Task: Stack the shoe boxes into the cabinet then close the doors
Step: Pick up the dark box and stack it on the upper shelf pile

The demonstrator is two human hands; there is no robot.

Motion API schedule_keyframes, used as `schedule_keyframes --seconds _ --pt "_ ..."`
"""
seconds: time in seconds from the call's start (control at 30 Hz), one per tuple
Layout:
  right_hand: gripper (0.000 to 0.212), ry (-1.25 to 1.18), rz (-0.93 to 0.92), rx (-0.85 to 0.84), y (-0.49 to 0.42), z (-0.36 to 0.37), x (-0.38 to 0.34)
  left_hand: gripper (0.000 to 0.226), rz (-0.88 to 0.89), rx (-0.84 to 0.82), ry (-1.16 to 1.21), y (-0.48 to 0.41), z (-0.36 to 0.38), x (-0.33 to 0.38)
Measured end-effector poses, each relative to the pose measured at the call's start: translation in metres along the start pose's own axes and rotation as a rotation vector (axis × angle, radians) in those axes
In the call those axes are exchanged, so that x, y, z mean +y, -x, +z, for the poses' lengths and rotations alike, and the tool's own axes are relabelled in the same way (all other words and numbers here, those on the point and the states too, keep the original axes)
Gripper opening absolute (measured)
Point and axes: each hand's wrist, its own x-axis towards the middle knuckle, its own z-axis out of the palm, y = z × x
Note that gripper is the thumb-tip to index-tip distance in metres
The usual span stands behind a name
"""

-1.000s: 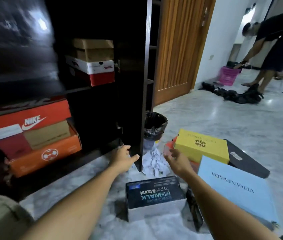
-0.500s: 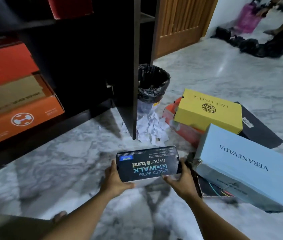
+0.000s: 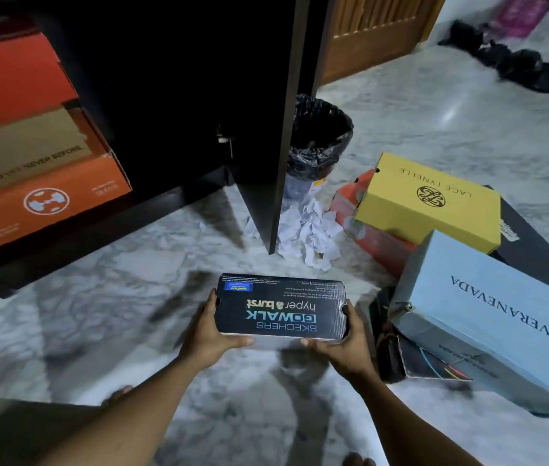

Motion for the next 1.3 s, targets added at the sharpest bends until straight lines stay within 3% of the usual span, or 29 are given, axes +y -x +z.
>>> schedule_keyframes --seconds 0.4,0.5,0.57,0.73,0.83,0.9,1.03,1.1,1.17,1.3 --pt "0.074 -0.169 -0.260 -0.063 0.030 0.023 -0.112 0.095 0.097 0.121 0.013 0.030 -0.106 0.054" --pt "0.067 -0.191 -0.347 -0.061 0.040 0.031 -0.160 0.112 0.178 0.198 -0.025 0.045 -0.153 0.096" --pt "0.076 -0.206 -0.416 -0.052 0.046 0.033 -0.196 0.119 0.245 0.243 -0.041 0.058 -0.183 0.127" --pt "0.112 -0.202 -0.556 -0.036 0.073 0.023 -0.293 0.105 0.400 0.343 -0.041 0.092 -0.248 0.195" --pt "0.132 -0.178 -0.636 -0.012 0.094 0.013 -0.351 0.122 0.470 0.437 -0.040 0.113 -0.285 0.235" --pt "0.130 -0.220 -0.679 -0.009 0.103 0.010 -0.382 0.132 0.498 0.488 -0.045 0.124 -0.307 0.261" --pt "0.107 -0.259 -0.783 0.026 0.118 0.010 -0.436 0.132 0.581 0.584 -0.033 0.144 -0.346 0.311" --pt "0.111 -0.262 -0.820 0.049 0.118 0.011 -0.460 0.130 0.635 0.656 -0.039 0.148 -0.362 0.334" --pt "0.118 -0.274 -0.844 0.051 0.114 0.013 -0.485 0.124 0.669 0.745 -0.033 0.146 -0.377 0.355" --pt "0.108 -0.317 -0.931 0.083 0.092 0.026 -0.530 0.102 0.757 0.933 0.019 0.123 -0.400 0.397"
